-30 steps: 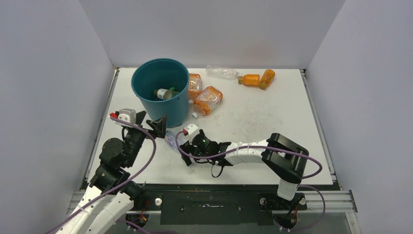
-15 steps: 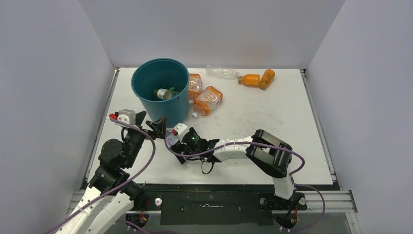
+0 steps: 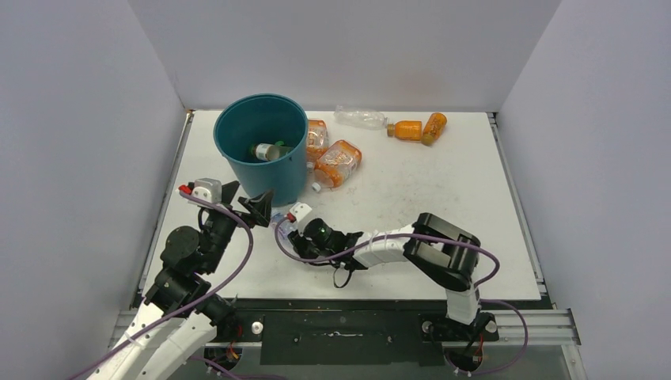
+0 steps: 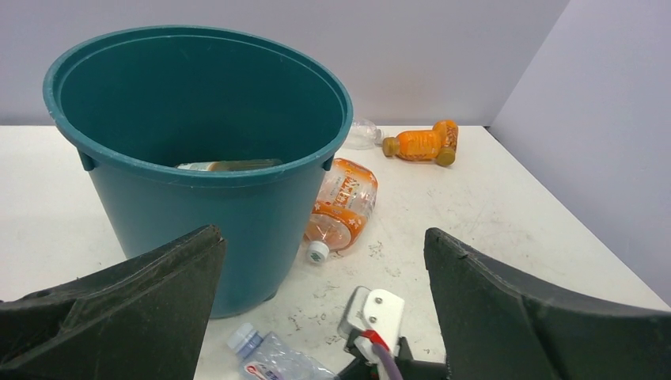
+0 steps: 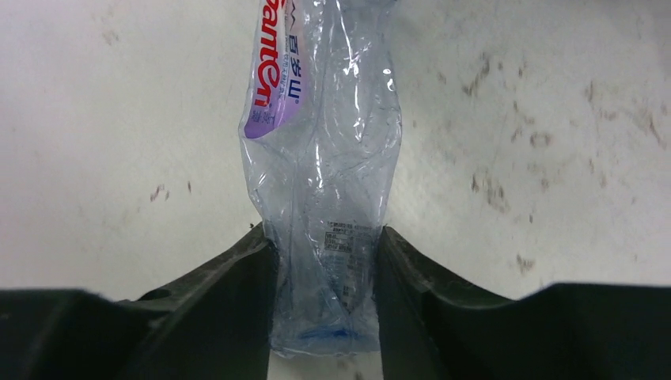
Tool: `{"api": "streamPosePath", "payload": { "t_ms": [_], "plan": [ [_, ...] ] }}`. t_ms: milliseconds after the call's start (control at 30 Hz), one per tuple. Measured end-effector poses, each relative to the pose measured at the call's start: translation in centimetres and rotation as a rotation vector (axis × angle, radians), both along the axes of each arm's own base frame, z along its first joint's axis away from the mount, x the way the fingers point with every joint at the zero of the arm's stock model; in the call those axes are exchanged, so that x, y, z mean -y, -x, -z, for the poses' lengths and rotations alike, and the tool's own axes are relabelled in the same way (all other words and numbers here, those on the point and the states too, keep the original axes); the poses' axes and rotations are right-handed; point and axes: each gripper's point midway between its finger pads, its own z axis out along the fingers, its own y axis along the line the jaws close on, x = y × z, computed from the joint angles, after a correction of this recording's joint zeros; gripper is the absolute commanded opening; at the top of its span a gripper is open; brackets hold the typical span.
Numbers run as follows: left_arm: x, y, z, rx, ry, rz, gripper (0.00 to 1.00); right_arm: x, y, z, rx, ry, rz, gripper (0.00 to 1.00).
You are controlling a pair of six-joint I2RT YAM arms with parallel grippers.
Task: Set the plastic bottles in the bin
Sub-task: Pick up the plastic bottle at the center of the board.
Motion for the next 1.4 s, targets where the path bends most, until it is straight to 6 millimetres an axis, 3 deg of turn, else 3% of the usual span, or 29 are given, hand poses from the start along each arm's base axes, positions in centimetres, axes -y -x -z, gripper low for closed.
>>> {"api": "streamPosePath", "payload": {
  "t_ms": [100,233,267,467,567,667,800,1000,1233,1400],
  "plan": [
    [0.1,0.1,0.0,0.0,0.0,0.004,0.96,2.3,1.5,-0.1,-0.009,0.015,0.0,0.24],
    [0.3,0.3,0.1,-0.002,-0.002,0.01,0.96,7.1,4.8,-1.3,-0.014,0.025,0.003,0.13],
    [0.3,0.3,0.1,-0.003,-0.002,0.012,0.96,8.1,5.5,-2.4,-0.005,0.002,0.005,0.06],
    [1.0,0.6,-0.3,0.006,0.022,0.054,0.96,11.5,7.3,-12.2,0.111,-0.33,0.044,0.05],
    [2.1,1.3,-1.5,0.041,0.055,0.126,0.96,13.2,7.7,-15.1,0.158,-0.474,0.068,0.05],
    [3.7,2.3,-2.8,0.075,0.103,0.23,0.96,14.4,8.0,-16.0,0.185,-0.558,0.079,0.05],
    [7.2,3.7,-3.7,0.061,0.153,0.431,0.96,15.4,8.4,-17.0,0.213,-0.641,0.082,0.05],
    [11.9,4.2,-4.9,-0.066,0.219,0.665,0.96,15.9,8.9,-21.2,0.26,-0.801,0.062,0.05],
    [13.5,5.7,-7.0,-0.05,0.314,0.8,0.96,15.7,9.7,-23.9,0.261,-0.918,0.023,0.05],
    [14.6,6.5,-7.1,-0.043,0.312,0.858,0.96,15.2,10.1,-24.6,0.249,-0.963,-0.003,0.05]
  ]
}}
